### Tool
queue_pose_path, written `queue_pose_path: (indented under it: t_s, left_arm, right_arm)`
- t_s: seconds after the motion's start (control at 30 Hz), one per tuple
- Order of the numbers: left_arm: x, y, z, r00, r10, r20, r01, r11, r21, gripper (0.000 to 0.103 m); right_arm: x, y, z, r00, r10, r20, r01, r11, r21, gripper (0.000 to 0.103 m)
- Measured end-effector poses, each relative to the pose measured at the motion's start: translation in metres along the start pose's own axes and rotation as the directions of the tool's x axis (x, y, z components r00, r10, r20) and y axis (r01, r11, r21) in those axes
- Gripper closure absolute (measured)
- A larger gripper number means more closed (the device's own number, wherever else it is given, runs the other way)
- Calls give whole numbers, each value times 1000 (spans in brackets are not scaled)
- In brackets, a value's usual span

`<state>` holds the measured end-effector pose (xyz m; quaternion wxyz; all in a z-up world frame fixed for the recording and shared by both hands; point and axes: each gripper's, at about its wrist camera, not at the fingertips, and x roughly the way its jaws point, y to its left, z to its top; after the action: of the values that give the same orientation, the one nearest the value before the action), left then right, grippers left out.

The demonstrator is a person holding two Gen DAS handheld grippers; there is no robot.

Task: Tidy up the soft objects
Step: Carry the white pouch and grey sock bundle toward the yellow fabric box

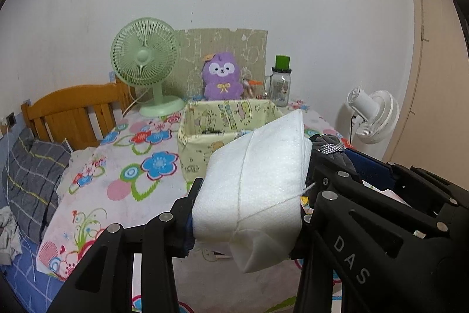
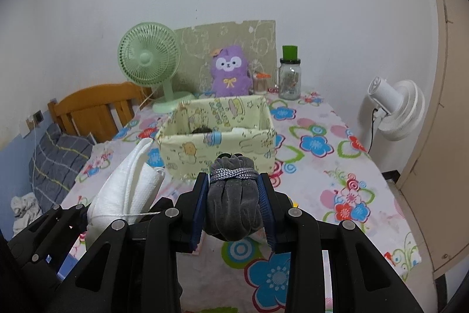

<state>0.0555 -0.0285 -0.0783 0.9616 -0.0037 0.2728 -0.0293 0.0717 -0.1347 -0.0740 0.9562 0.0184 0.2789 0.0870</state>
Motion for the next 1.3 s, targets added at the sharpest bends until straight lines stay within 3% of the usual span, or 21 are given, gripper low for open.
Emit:
queue_pose_path:
  t_s: [0.67,0.9,1.3]
  left_arm:
    - [-8,0,48,998,-8,61,7,1000,13,57]
    - [6,2,62,998,-42,50,42,999,8,57]
    - [41,6,84,999,-14,43,14,1000,-1,58]
  right_arm:
    - [-10,2,48,998,-2,67,3,1000,-16,66]
    - [3,2,63,998,3,68,-2,1000,-9,66]
    - [42,-4,87,998,6,58,-6,1000,-8,66]
